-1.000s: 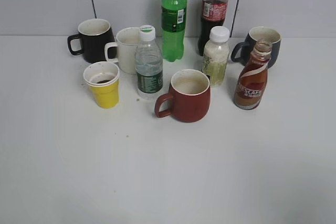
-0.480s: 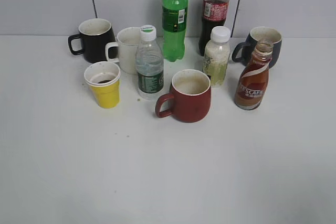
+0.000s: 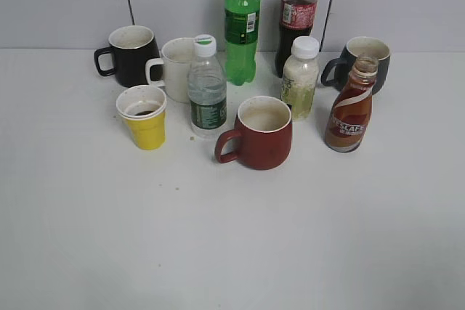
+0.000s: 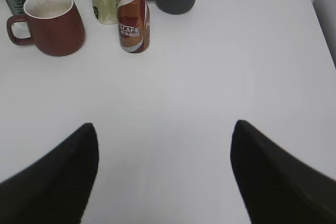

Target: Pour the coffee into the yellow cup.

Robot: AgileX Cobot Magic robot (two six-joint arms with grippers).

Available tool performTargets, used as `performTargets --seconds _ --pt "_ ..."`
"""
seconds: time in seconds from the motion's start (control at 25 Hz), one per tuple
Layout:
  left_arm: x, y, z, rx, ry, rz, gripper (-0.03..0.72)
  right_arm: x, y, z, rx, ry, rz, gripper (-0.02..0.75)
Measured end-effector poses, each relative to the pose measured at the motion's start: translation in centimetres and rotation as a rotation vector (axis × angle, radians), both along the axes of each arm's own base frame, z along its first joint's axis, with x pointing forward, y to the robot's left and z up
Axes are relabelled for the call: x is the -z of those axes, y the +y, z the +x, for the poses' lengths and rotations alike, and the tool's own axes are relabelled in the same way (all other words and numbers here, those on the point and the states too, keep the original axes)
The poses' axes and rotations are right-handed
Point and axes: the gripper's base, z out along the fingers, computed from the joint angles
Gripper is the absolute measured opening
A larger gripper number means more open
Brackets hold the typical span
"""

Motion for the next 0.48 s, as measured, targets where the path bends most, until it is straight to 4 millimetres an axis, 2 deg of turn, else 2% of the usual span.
performTargets --seconds 0.48 --pt "0.0 0.0 0.0 0.0 0.0 0.0 0.559 0.0 0.0 0.0 0.0 0.0 0.0 0.586"
